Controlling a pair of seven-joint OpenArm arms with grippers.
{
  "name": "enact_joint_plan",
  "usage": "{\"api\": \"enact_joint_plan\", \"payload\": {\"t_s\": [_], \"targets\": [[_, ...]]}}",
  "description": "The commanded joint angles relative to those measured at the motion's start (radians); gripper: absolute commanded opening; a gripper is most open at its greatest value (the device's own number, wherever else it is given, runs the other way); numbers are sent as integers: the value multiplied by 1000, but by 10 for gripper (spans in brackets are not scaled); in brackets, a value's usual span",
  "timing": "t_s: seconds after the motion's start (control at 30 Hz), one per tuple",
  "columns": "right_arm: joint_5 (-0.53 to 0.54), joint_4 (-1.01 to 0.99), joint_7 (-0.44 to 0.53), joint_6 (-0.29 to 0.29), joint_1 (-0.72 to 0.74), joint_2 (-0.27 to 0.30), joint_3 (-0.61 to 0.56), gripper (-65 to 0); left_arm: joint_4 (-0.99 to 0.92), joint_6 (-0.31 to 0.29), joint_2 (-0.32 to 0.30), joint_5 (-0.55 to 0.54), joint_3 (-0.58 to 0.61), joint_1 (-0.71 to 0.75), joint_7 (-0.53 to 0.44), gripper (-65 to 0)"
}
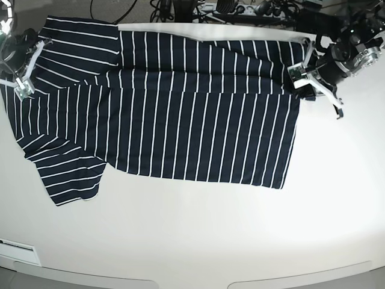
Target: Fold the T-shirt properly
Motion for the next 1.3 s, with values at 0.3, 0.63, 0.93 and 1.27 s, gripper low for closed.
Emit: {"api": "enact_joint_plan", "payload": {"t_s": [0.3, 0.63, 0.93, 1.27], "targets": [[-3, 11, 143, 9, 0, 16, 13, -298, 13, 207, -21, 157, -11, -5, -3, -650], [81, 11, 147, 39, 54, 14, 13, -298, -20, 354, 85, 37, -84, -6, -17, -650], [84, 11, 129, 24, 77, 14, 13, -298, -204, 239, 386, -313, -408, -113, -103, -650], [84, 11, 82, 23, 77, 14, 13, -298, -728, -206, 553, -615, -424, -481, -131, -650]]}}
